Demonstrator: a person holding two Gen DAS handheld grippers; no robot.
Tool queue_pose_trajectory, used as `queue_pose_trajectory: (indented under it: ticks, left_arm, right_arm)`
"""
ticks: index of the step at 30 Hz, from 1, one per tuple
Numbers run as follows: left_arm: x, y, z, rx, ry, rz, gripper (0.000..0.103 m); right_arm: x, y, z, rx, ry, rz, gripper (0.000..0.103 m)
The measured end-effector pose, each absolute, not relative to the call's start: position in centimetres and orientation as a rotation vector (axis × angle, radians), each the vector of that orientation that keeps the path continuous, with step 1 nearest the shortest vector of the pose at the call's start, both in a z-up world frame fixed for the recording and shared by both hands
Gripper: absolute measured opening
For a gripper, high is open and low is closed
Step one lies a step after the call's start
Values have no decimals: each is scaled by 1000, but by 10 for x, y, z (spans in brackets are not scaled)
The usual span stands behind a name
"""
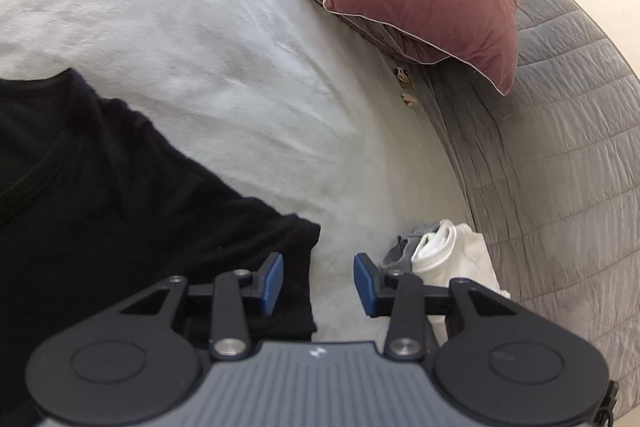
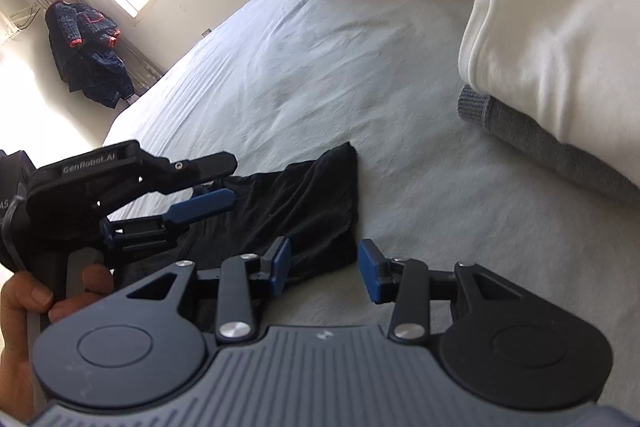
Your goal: Fold clothes
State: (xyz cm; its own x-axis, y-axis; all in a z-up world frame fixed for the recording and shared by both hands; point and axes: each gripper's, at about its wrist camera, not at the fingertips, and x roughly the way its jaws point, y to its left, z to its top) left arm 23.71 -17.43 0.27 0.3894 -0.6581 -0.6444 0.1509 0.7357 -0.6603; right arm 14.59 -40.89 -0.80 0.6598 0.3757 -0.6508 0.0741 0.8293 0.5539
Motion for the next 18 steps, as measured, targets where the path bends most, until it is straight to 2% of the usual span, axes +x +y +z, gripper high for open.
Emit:
queue_pose_trajectory:
  ticks: [10, 18]
  left_arm:
    - [122, -116, -3, -364, 1121, -455, 45]
    - [56, -84, -10, -338, 1119, -486, 45]
  right_arm:
    - [73, -361, 7, 590, 882, 222, 44]
    - [18, -325, -12, 570, 936, 287, 44]
